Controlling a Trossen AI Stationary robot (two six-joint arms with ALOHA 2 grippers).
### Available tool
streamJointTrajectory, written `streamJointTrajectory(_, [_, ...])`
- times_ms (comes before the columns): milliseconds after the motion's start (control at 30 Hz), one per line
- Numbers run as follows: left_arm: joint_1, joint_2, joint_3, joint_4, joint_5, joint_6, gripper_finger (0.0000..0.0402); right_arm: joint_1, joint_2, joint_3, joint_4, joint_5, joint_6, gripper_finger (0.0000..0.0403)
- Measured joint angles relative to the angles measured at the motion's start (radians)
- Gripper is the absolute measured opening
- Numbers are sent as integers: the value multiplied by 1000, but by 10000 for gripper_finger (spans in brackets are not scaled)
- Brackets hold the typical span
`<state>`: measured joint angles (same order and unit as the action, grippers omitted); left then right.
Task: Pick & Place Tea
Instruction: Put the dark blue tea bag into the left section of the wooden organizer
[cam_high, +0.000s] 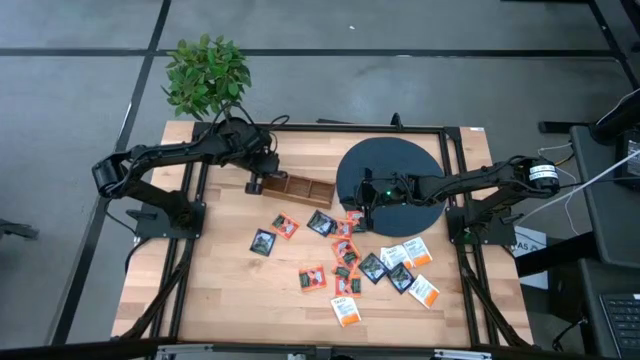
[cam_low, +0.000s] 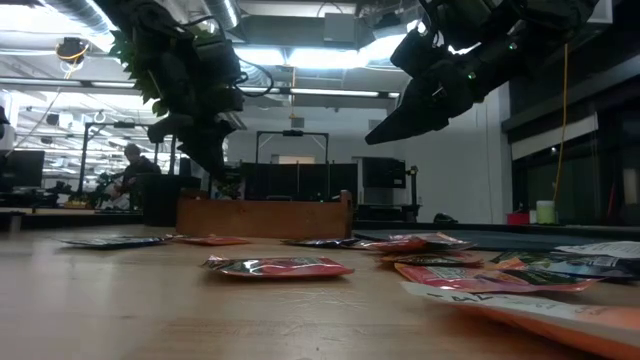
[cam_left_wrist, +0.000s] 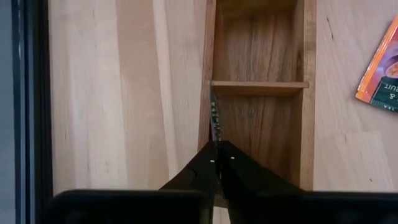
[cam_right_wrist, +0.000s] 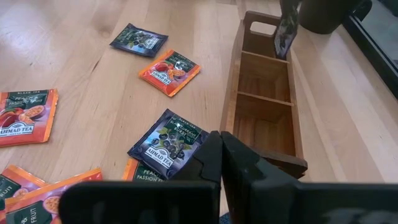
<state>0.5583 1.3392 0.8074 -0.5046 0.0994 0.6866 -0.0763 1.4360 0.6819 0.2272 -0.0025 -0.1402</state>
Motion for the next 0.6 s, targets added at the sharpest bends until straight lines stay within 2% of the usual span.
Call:
streamJointTrajectory(333, [0, 0, 0, 10, -1, -11, 70, 0, 0, 0, 0, 0, 0, 9])
streamJointTrajectory(600, [0, 0, 0, 19, -15, 57, 70, 0, 0, 0, 0, 0, 0, 9])
